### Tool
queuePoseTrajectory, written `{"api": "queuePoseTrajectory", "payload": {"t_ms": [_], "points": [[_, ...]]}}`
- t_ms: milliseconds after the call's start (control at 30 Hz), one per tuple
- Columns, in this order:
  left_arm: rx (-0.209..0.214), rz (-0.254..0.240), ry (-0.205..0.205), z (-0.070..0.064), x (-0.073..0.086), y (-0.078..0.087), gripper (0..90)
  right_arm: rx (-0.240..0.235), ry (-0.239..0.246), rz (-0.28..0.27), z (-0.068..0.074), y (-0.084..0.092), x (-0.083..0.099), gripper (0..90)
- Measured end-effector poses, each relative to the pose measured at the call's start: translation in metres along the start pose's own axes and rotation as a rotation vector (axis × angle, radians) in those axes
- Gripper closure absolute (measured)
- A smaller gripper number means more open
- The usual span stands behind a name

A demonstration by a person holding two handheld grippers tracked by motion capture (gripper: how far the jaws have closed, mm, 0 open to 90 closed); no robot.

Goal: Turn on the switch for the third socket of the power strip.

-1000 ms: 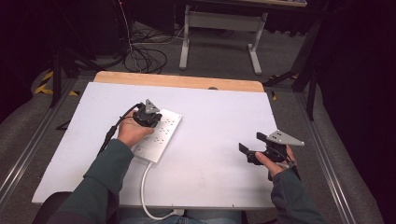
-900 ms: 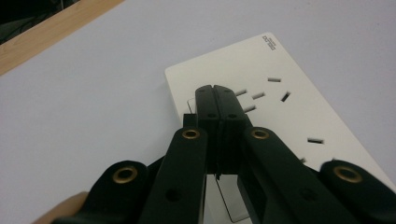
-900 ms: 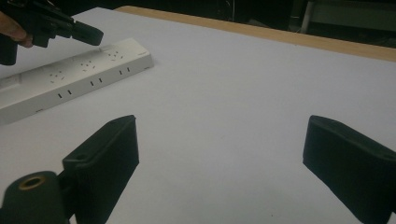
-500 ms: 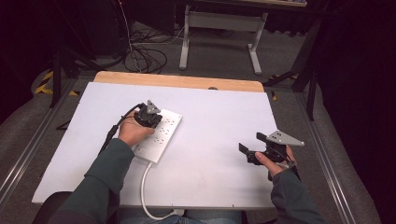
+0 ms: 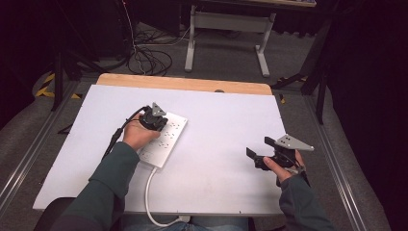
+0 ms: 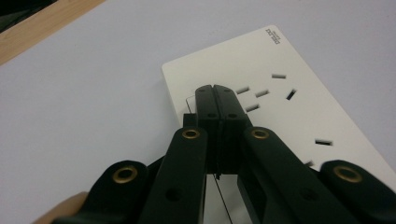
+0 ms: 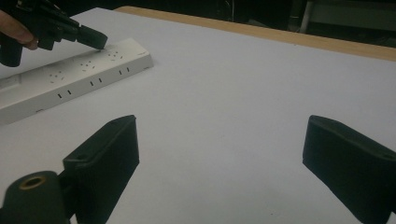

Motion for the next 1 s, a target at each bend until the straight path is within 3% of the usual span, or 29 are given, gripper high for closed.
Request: {"api": "queuePoseTrajectory", "payload": {"t_ms": [533,1000], "points": [[0.013,0.012,0.015,0.0008,0.0020,-0.0004,90.0,0.005,0.001,-0.002,0.0008,0.0010,0.0000,11.1],[-0.005,-0.014,0.040,-0.0023,0.0062,0.0002,90.0,-0.003,0.012,0.001,0.0009,-0.0014,-0.0010,11.1]]}}
Point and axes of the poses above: each handheld gripper's, and its own axes: y roughly backward along the jaws, x roughly out of its underside, z roughly to its left, the point moved 1 cm from there along -y, roughly forward along the jaws, and after that the axes turned 12 degrees about -x, right-handed, at the moved point
